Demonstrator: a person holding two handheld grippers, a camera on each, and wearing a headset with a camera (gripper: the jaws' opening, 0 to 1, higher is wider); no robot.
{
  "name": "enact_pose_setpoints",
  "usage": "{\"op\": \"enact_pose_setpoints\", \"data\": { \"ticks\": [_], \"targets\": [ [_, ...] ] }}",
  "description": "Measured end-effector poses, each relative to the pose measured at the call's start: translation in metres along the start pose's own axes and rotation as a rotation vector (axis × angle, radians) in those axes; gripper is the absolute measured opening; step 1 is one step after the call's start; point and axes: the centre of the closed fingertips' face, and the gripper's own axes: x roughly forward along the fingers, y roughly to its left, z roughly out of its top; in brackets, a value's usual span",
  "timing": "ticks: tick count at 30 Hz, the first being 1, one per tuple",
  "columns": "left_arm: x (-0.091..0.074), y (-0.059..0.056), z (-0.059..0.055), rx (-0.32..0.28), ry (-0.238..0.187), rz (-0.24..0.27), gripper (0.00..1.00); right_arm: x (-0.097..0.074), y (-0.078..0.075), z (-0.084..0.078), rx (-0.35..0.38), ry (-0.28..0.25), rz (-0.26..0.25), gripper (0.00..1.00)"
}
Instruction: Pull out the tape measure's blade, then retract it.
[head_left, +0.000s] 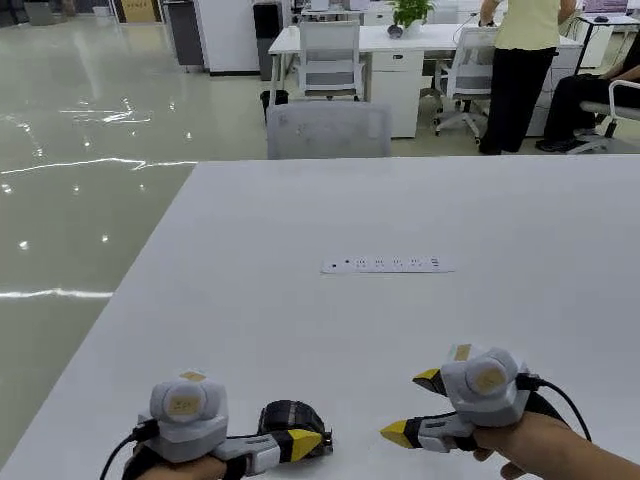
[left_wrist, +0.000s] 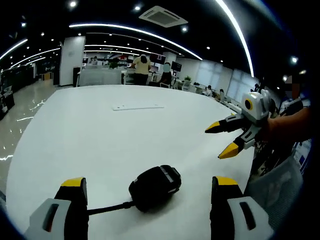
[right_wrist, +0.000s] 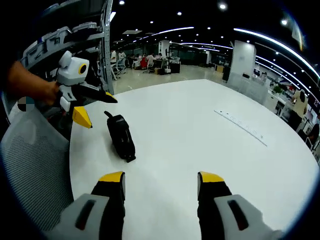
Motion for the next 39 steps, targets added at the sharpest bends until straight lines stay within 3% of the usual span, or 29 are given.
{"op": "enact_pose_setpoints", "data": {
  "ticks": [3, 4, 6, 8, 16, 18, 20, 24, 28, 35, 39],
  "targets": [
    [-0.013, 0.011, 0.008, -0.003, -0.047, -0.001, 1.00, -0.020, -0.008, -0.005, 0.020, -0.018, -0.030, 0.62],
    [-0.016, 0.015, 0.008, 0.002, -0.048, 0.006, 1.00, -0.026, -0.010, -0.007, 0.024, -0.026, -0.039, 0.63],
    [-0.023, 0.031, 0.004, 0.071, -0.027, 0.058, 1.00, -0.039, -0.014, -0.013, 0.038, -0.035, -0.057, 0.65],
    [-0.029, 0.031, 0.001, 0.058, -0.025, 0.033, 1.00, -0.052, -0.017, -0.021, 0.043, -0.040, -0.075, 0.66],
    [-0.054, 0.044, -0.016, 0.030, -0.054, 0.025, 1.00, -0.093, -0.026, -0.049, 0.076, -0.044, -0.136, 0.72],
    [-0.061, 0.046, -0.020, 0.019, -0.045, 0.028, 1.00, -0.103, -0.029, -0.057, 0.078, -0.045, -0.147, 0.74],
    [-0.071, 0.051, -0.018, 0.066, -0.050, 0.053, 1.00, -0.114, -0.028, -0.065, 0.081, -0.043, -0.154, 0.76],
    [-0.086, 0.056, -0.022, 0.094, -0.032, 0.057, 1.00, -0.132, -0.029, -0.081, 0.108, -0.043, -0.168, 0.81],
    [-0.101, 0.067, -0.019, 0.066, -0.079, 0.067, 1.00, -0.152, -0.033, -0.096, 0.157, -0.055, -0.189, 0.85],
    [-0.107, 0.064, -0.033, 0.099, -0.031, 0.072, 1.00, -0.168, -0.036, -0.123, 0.143, -0.018, -0.215, 0.94],
    [-0.105, 0.062, -0.034, 0.097, -0.026, 0.067, 1.00, -0.176, -0.038, -0.123, 0.144, -0.020, -0.222, 0.96]
  ]
}}
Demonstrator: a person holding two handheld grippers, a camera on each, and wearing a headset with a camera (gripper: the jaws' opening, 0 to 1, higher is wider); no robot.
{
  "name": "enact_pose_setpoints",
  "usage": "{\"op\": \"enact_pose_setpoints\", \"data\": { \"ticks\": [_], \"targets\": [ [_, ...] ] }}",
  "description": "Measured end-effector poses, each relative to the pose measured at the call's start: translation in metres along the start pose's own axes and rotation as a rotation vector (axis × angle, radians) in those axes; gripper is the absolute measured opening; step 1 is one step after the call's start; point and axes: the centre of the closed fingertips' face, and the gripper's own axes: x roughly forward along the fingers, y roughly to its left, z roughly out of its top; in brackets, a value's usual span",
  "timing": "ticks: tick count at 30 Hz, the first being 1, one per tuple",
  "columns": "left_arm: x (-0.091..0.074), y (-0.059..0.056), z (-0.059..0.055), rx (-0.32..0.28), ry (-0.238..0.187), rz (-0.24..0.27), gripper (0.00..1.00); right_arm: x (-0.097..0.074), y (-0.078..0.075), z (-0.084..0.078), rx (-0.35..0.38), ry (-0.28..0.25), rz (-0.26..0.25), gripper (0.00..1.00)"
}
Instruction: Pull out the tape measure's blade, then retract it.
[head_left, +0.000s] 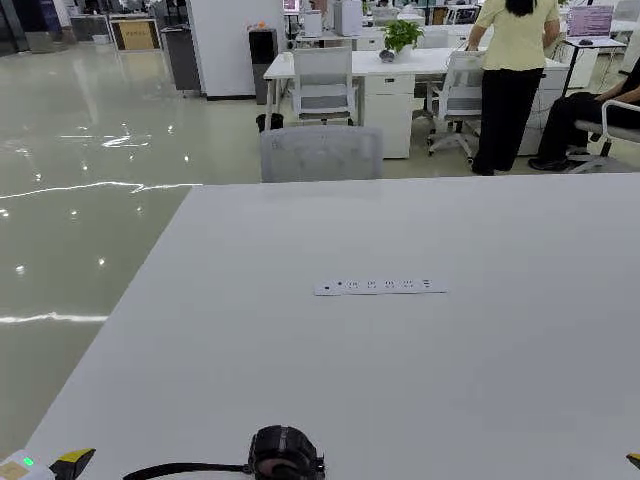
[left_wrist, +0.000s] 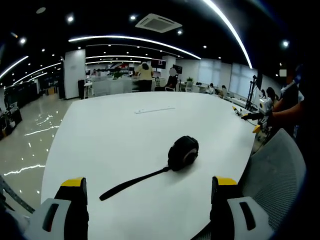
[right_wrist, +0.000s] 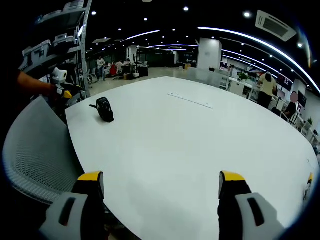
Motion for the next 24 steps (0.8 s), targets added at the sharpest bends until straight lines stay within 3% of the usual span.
{"op": "enact_pose_setpoints", "data": {
  "ticks": [9, 19, 24],
  "targets": [
    [0.010, -0.009, 0.012, 0.010, -0.020, -0.031, 1.00, -0.011, -0.001, 0.004, 0.001, -0.026, -0.029, 0.98],
    [0.013, -0.009, 0.012, 0.003, -0.035, -0.028, 1.00, -0.013, -0.001, -0.002, 0.009, -0.016, -0.031, 0.98],
    [0.014, -0.009, 0.010, -0.002, -0.024, -0.024, 1.00, -0.014, -0.003, 0.000, 0.002, -0.023, -0.036, 0.98]
  ]
}}
